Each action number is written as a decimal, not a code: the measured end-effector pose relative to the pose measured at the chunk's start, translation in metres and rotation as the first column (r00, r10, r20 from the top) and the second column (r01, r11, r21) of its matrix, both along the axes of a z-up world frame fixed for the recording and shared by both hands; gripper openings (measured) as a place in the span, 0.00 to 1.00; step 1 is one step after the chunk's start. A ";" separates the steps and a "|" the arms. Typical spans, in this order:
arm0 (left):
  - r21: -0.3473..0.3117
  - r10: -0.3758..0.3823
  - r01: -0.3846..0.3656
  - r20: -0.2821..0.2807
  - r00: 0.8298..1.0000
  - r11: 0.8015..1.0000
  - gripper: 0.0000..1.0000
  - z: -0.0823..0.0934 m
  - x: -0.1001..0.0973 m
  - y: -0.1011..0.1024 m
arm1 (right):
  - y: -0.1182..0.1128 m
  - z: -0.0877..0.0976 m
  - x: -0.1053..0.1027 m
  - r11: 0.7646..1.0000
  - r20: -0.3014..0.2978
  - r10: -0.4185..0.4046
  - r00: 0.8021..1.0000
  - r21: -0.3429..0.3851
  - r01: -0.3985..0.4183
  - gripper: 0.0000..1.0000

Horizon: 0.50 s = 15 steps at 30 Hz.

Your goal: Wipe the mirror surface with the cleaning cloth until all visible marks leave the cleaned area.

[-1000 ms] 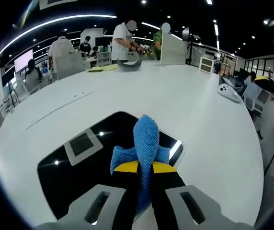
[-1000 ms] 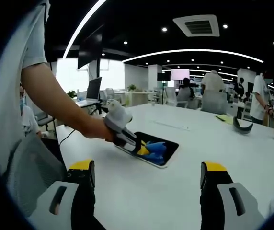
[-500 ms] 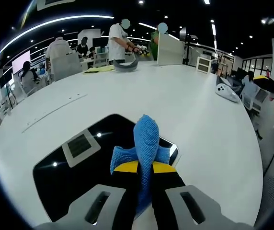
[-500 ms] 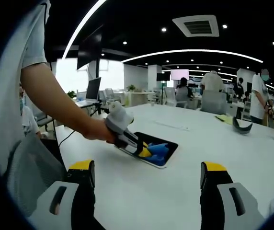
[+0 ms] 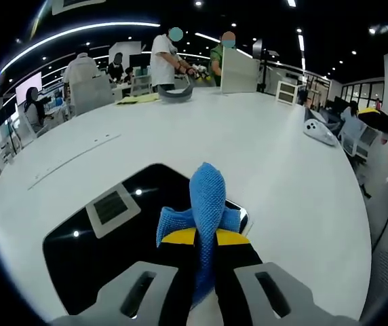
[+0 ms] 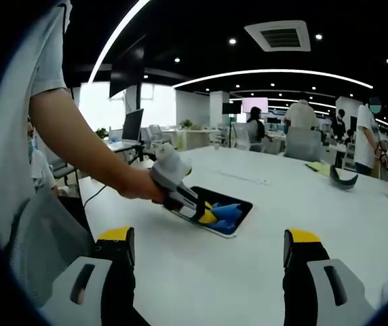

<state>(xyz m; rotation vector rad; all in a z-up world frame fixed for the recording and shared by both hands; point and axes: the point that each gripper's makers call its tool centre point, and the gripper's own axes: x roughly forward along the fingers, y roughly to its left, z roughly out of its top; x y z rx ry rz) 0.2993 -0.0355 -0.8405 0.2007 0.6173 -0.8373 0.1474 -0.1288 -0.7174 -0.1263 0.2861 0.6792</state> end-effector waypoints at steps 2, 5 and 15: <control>-0.001 0.000 0.000 0.000 1.000 1.000 0.06 0.000 0.000 0.000 | 0.000 0.000 0.000 1.000 0.000 0.000 1.000 -0.002 0.000 0.90; -0.003 -0.002 0.002 -0.001 1.000 1.000 0.06 0.000 0.000 -0.002 | 0.000 0.000 0.000 1.000 -0.002 -0.001 1.000 -0.002 0.001 0.90; -0.008 -0.008 0.008 0.000 1.000 1.000 0.06 -0.001 -0.001 -0.005 | 0.000 -0.001 -0.001 1.000 -0.004 0.003 1.000 -0.001 -0.003 0.89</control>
